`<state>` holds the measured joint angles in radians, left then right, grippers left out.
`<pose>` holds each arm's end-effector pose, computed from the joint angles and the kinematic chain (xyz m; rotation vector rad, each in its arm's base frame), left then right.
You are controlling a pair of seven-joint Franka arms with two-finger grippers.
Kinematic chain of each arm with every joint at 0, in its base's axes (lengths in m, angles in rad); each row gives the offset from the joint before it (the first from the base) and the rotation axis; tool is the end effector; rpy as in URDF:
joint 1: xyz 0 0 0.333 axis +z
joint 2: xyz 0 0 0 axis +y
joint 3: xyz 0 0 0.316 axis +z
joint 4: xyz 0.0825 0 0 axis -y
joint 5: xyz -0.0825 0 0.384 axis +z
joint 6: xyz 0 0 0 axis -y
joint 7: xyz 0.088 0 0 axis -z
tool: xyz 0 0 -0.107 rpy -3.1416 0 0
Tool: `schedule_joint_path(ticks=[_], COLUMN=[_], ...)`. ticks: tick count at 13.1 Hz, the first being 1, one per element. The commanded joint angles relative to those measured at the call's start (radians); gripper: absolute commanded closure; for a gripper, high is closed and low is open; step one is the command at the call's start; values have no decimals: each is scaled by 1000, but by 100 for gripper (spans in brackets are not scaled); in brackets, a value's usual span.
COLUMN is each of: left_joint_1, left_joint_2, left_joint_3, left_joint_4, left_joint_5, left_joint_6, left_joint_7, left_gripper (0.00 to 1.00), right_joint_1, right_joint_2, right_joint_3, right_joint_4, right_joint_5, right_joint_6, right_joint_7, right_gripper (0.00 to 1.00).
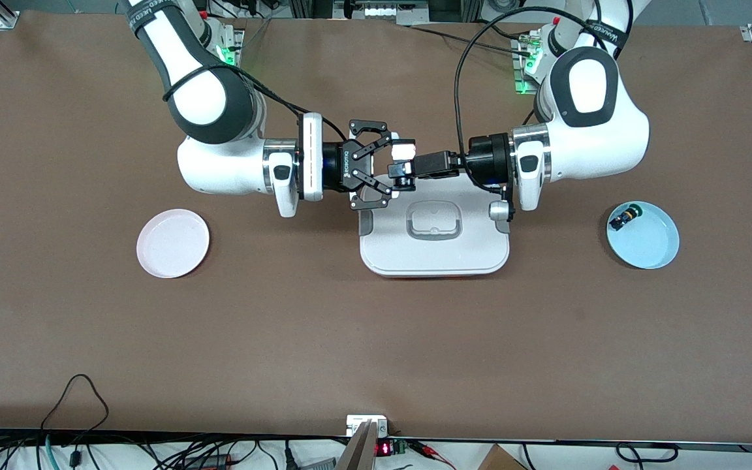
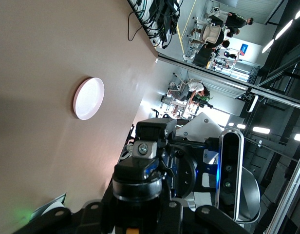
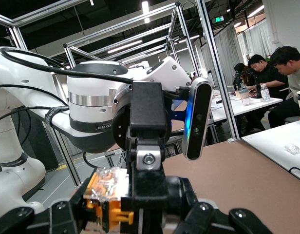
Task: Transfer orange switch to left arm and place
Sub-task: 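Grasp the switch with the left gripper and open the right gripper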
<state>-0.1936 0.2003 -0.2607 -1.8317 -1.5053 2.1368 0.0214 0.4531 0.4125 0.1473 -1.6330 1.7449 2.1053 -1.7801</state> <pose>0.5610 -0.3103 0.4744 1.7831 0.3681 -0.2294 0.5606 0.4223 0.4404 -1.3567 -1.0285 -0.9293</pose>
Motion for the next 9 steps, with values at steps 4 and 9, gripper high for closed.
schedule_joint_path(ticks=[4,9], left_joint_1=[9,43], left_joint_2=[-44,-44], left_joint_3=[0,1], left_joint_4=[-41,-41], left_joint_5=[-23,-10], left_joint_6=[-1,-21], left_joint_7=[0,3], left_gripper=[100,100], right_joint_1=[10,9], right_joint_2=[11,3], right_joint_3=[-6,-6], right_joint_4=[24,16], right_joint_5=[21,38], right_joint_6=[10,12], right_joint_7=[2,48], right_gripper=[68,0])
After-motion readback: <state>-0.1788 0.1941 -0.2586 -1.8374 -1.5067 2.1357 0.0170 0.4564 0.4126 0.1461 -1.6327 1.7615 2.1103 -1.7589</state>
